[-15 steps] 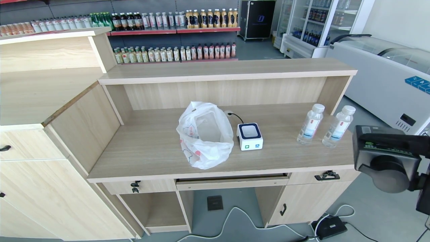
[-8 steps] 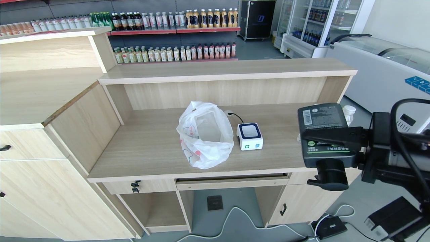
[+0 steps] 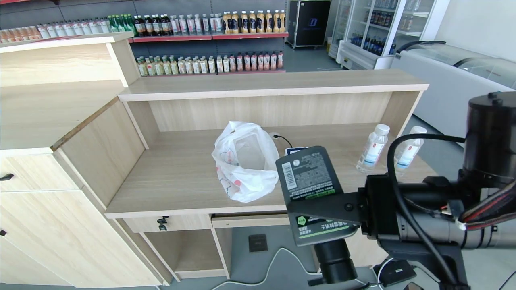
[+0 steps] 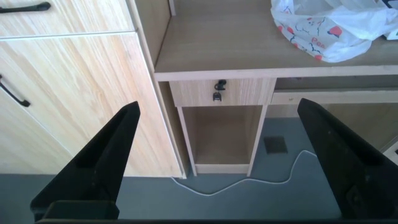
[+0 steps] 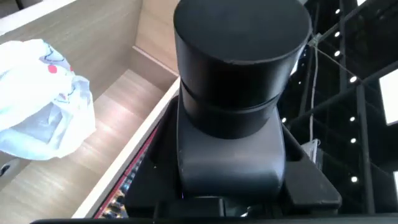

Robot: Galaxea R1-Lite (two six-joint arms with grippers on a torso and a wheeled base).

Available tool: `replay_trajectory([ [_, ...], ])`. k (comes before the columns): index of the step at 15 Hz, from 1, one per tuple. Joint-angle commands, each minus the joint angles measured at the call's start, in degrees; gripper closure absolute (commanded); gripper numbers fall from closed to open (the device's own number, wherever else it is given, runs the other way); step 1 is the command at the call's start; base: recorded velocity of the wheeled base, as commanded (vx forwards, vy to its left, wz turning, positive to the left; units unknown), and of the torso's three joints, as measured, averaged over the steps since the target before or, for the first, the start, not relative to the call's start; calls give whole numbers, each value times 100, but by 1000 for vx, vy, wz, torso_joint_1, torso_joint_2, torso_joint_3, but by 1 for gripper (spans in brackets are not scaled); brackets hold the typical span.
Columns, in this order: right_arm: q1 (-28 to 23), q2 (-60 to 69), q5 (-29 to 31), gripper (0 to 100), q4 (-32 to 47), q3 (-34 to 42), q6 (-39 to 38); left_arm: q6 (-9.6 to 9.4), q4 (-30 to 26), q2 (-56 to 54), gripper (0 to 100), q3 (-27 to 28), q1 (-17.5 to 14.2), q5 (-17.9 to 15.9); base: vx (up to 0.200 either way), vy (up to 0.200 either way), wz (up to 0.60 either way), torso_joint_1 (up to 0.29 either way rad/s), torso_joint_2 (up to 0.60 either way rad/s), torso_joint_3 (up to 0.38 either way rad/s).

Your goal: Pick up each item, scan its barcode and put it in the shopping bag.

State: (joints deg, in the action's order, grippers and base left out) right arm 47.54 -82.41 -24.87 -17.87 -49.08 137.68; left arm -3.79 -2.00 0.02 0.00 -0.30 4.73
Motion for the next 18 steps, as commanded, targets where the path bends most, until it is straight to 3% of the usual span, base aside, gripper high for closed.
replay_trajectory([
  [1, 308, -434, -220, 100, -59, -102, 4, 1, -2, -2, 0, 0, -5, 2, 0, 0, 0, 0, 0, 0],
  [9, 326, -847, -501, 100, -59, -172, -22, 1, -2, -2, 0, 0, -5, 2, 0, 0, 0, 0, 0, 0],
  [12, 572, -1111, -563, 100, -50, -532, -66, 1, -2, -2, 0, 0, -5, 2, 0, 0, 0, 0, 0, 0],
  [18, 589, -1313, -572, 100, -41, -840, -171, 1, -2, -2, 0, 0, 4, 2, 0, 0, 0, 0, 0, 0],
])
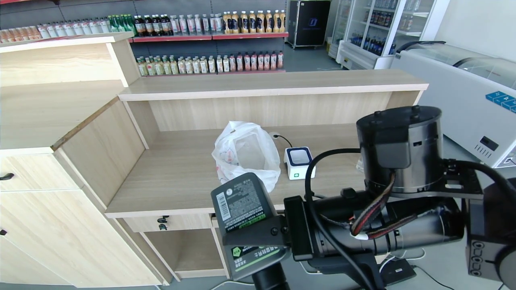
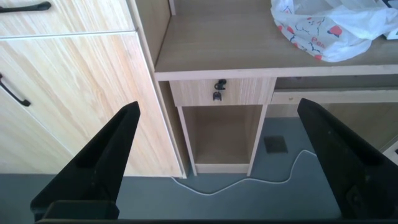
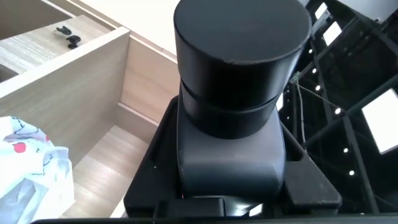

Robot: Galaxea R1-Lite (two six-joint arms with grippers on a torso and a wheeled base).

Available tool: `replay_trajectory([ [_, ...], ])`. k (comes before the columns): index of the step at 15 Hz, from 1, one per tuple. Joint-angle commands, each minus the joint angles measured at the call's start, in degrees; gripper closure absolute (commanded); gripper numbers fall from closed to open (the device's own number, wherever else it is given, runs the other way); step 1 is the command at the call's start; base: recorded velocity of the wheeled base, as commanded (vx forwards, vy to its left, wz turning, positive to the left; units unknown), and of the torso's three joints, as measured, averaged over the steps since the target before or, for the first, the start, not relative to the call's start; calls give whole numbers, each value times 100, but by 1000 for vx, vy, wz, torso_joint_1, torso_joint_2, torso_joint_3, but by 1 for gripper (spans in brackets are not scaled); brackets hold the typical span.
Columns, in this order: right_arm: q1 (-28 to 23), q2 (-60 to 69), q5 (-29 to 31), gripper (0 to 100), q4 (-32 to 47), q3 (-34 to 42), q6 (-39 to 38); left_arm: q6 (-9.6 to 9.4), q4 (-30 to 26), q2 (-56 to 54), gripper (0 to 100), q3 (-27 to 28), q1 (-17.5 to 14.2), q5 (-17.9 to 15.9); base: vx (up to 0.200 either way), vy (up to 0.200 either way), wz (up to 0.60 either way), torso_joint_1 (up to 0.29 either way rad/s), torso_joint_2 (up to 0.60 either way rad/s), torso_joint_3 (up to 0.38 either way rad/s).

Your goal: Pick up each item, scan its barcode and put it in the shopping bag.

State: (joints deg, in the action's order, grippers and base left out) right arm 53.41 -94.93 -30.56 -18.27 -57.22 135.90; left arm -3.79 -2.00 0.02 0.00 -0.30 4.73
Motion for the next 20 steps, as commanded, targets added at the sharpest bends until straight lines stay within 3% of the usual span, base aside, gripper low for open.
replay_trajectory([
  [1, -6, -78, -2, 100, -1, -43, -2, 1, -2, -2, 0, 0, -5, 2, 0, 0, 0, 0, 0, 0],
  [5, -278, 273, -2, 100, 219, 27, -196, 1, -2, -2, 0, 0, -5, 2, 0, 0, 0, 0, 0, 0],
  [6, -480, 502, 6, 100, 333, 106, -336, 1, -2, -2, 0, 0, -5, 2, 0, 0, 0, 0, 0, 0],
  [7, -1034, 976, 50, 100, 571, 212, -820, 1, -2, -2, 0, 0, -5, 2, 0, 0, 0, 0, 0, 0],
  [8, -2203, 1609, 129, 100, 878, 317, -1857, 1, -2, -2, 0, 0, -5, 2, 0, 0, 0, 0, 0, 0],
  [10, -3741, 2110, 182, 100, 773, 317, -4318, 1, -2, -2, 0, 0, 4, 2, 0, 0, 0, 0, 0, 0],
  [12, -4980, 2251, 648, 100, 87, 405, -6910, 1, -2, -2, 0, 0, 4, 2, 0, 0, 0, 0, 0, 0],
  [14, -5824, 2233, 1747, 100, -89, 414, -8554, 1, -2, -2, 0, 0, -5, 2, 0, 0, 0, 0, 0, 0],
  [15, -5921, 2277, 2379, 100, 184, 519, -9292, 1, -2, -2, 0, 0, 4, 2, 0, 0, 0, 0, 0, 0],
  [17, -5938, 2426, 3100, 100, 878, 651, -10874, 1, -2, -2, 0, 0, -5, 2, 0, 0, 0, 0, 0, 0],
  [19, -5956, 2497, 3742, 100, 1318, 669, -11674, 1, -2, -2, 0, 0, -5, 2, 0, 0, 0, 0, 0, 0],
  [20, -5956, 2532, 3751, 100, 1379, 730, -11859, 1, -2, -2, 0, 0, 4, 2, 0, 0, 0, 0, 0, 0],
])
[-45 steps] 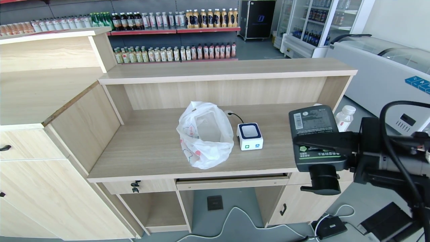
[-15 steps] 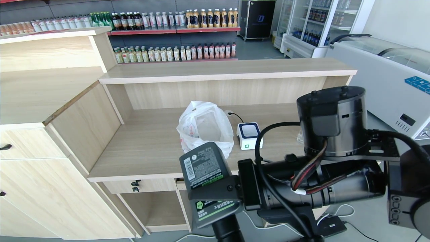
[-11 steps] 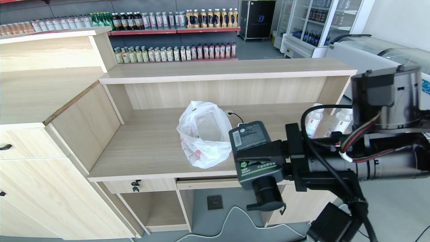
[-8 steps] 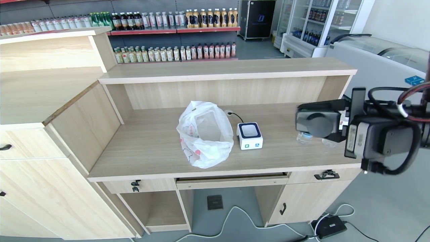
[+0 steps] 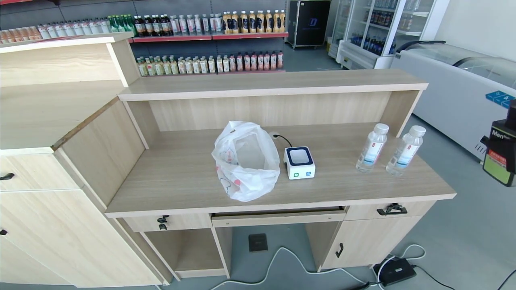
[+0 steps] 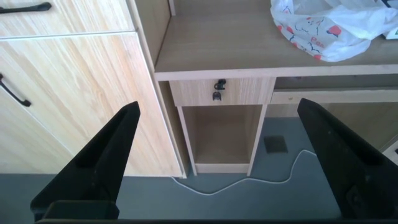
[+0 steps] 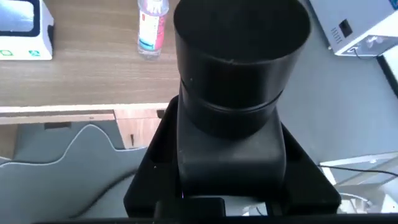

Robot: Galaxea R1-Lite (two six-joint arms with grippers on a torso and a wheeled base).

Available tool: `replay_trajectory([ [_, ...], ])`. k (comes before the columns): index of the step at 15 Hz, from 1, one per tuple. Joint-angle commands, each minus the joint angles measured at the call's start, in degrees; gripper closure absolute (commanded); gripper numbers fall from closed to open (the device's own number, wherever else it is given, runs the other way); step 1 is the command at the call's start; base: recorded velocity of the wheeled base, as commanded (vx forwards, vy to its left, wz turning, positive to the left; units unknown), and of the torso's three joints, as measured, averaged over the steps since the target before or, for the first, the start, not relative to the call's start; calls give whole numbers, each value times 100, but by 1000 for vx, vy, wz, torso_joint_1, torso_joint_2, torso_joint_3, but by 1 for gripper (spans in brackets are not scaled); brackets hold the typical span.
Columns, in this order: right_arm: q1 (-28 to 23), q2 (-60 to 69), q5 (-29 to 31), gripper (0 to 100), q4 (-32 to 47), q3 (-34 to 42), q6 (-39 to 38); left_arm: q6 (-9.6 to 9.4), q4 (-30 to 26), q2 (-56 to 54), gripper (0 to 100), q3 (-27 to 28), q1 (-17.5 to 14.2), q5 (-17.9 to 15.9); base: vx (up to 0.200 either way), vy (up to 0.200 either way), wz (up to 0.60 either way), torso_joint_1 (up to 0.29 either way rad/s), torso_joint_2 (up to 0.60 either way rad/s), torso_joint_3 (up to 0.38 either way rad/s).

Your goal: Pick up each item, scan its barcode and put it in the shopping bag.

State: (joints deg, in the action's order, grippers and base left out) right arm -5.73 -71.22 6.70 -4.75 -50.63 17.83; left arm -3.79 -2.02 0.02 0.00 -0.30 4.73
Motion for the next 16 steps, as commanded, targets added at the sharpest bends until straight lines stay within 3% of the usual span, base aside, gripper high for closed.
replay_trajectory([
  [1, -33, 187, 6, 100, 80, 158, -395, 1, 0, -2, 0, 0, 4, 2, 0, 0, 0, 0, 0, 0],
  [5, -16, 55, -64, 100, 291, -114, -1089, 1, 0, -2, 0, 0, -5, 2, 0, 0, 600, 1, -1, 2],
  [8, -130, -551, -82, 100, 845, -1195, -1458, 1, 0, -2, 0, 0, -5, 2, 0, 0, 600, 9, 2, 4],
  [13, -315, -1738, -301, 100, 994, -2724, -2170, 1, 0, -2, 0, 0, -5, 2, 0, 0, 600, 2, 1, 2],
  [15, -904, -2080, -2138, 100, 959, -2751, -2706, 1, 0, -2, 0, 0, -5, 2, 0, 0, 0, 0, 0, 0],
  [16, -1018, -2116, -2428, 100, 959, -2724, -2706, 1, 0, -2, 0, 0, 4, 2, 0, 0, 0, 0, 0, 0],
])
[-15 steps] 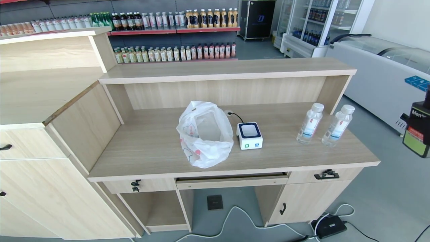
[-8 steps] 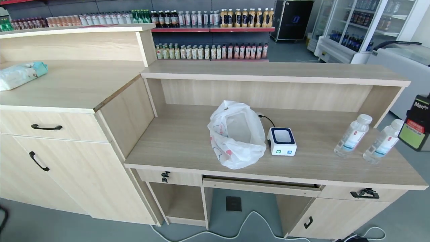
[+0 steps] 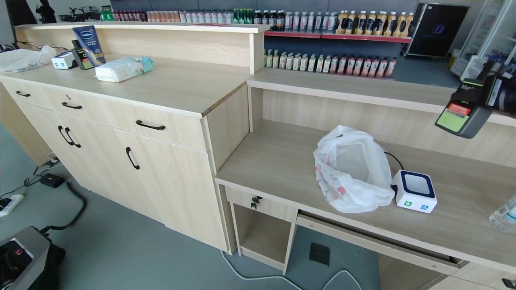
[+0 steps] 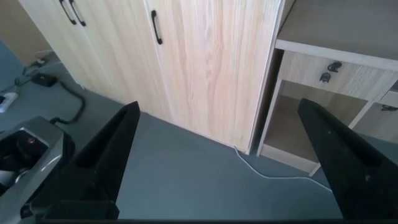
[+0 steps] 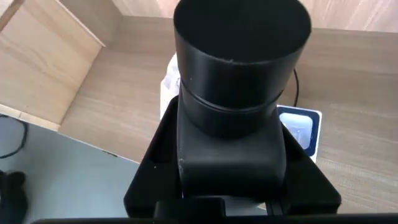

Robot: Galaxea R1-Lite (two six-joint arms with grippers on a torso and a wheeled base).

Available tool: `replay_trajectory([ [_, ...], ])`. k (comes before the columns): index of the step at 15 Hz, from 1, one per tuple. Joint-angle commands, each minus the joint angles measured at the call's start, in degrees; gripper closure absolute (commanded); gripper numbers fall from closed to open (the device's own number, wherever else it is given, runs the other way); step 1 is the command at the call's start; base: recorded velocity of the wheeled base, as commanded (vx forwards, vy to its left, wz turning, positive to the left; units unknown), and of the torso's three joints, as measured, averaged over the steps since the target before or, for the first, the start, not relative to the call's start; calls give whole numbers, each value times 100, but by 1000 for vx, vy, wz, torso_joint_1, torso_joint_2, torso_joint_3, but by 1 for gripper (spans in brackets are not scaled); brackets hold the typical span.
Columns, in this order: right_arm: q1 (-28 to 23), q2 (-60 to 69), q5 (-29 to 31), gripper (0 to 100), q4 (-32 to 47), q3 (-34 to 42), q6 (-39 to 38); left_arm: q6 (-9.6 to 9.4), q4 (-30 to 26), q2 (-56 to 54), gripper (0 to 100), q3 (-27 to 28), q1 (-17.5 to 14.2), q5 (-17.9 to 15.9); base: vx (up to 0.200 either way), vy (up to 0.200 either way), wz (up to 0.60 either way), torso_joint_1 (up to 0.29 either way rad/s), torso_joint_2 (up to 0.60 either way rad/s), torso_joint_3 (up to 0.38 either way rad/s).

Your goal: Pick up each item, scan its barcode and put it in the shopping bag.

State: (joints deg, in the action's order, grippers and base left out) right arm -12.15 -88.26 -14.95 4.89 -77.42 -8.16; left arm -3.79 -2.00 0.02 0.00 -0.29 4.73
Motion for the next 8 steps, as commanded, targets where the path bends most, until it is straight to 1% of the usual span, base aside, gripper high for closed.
replay_trajectory([
  [1, -657, -464, -878, 100, -5, 61, -90, 1, -2, -2, 0, 0, -6, 2, 0, 0, 0, 0, 0, 0],
  [2, -973, -526, -1318, 100, -14, 184, 68, 1, -2, -2, 0, 0, -6, 2, 0, 0, 0, 0, 0, 0],
  [4, -1448, -649, -1933, 100, -14, 298, 411, 1, -2, -2, 0, 0, -6, 2, 0, 0, 0, 0, 0, 0],
  [6, -1799, -851, -2601, 100, -76, 315, 438, 1, -2, -2, 0, 0, -6, 2, 0, 0, 0, 0, 0, 0],
  [7, -1878, -939, -2715, 100, -128, 307, 482, 1, -2, -2, 0, 0, -6, 2, 0, 0, 0, 0, 0, 0],
  [8, -2037, -1176, -2882, 100, -234, 359, 912, 1, -2, -2, 0, 0, -6, 2, 0, 0, 0, 0, 0, 0],
])
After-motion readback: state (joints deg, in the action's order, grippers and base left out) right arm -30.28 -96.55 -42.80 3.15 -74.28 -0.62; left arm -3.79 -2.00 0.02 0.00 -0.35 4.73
